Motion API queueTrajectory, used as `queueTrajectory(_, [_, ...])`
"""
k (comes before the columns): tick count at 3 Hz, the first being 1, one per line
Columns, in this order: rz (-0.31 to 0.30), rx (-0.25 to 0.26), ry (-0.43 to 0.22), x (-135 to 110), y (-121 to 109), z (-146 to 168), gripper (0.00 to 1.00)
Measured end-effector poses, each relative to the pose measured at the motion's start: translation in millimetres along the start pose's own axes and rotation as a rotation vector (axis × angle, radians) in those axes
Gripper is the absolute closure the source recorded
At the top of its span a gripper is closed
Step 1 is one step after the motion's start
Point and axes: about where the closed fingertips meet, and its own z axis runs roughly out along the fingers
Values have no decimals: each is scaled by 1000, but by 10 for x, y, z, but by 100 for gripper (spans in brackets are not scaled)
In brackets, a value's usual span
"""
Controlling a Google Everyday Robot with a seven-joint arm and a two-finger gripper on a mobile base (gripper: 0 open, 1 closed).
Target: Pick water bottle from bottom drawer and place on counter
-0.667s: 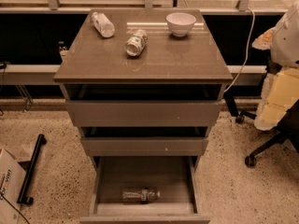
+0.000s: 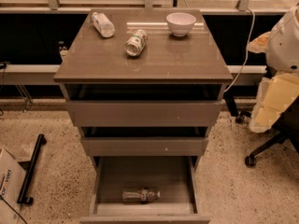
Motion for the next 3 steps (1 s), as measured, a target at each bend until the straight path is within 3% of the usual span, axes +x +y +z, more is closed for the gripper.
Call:
queueTrajectory(1, [-37,-19,-69,-108,77,230,0])
queueTrajectory(3, [-45,-99,-245,-282,215,894,0])
